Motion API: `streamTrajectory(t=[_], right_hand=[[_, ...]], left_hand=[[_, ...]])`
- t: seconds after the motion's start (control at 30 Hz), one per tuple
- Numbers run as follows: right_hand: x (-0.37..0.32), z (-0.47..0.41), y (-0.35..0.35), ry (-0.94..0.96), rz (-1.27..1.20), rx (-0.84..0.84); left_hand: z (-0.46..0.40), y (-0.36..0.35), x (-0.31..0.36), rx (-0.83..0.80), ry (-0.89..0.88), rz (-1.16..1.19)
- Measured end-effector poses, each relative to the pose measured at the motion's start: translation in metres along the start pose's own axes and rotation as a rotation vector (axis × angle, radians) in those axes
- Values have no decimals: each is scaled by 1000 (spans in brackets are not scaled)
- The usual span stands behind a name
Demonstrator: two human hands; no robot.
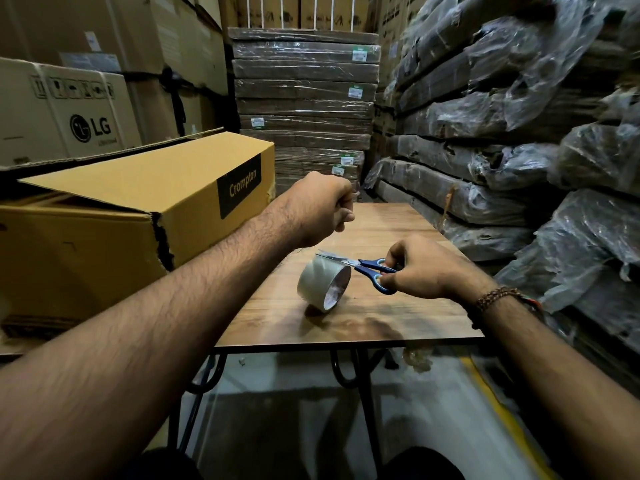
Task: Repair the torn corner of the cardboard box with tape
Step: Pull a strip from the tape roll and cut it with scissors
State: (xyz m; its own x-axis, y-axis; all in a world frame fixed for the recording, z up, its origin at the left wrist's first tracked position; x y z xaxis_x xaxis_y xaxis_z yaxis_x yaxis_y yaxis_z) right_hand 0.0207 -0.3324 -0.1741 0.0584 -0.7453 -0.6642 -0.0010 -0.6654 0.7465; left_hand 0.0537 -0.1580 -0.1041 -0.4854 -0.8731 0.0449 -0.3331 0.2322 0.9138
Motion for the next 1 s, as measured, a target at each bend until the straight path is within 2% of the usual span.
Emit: streamTrajectory(t=[0.27, 0.77, 1.0], right_hand=[[-5, 1, -4, -17, -93, 50], [-2, -4, -2, -15, -20, 1], [-3, -4, -3, -17, 3, -13]], left_hand=[[-3, -3, -3, 5, 17, 15], [0, 2, -8, 38, 28, -9], [0, 18, -10, 169, 55, 57]])
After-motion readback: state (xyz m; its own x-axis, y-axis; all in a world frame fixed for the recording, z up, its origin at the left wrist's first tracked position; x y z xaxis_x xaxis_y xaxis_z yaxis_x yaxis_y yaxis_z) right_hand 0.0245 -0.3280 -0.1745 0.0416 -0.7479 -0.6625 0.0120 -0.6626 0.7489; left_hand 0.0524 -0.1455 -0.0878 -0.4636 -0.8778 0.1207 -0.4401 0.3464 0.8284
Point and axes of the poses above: each hand's wrist, its own z-axis away from the middle knuckle, its own y-axis out of the back of the hand, x = y × z, the point moved 5 cm from there along -z, towards the middle knuckle, and after that the axes turned 15 degrees about -z, right-handed, at the moved point
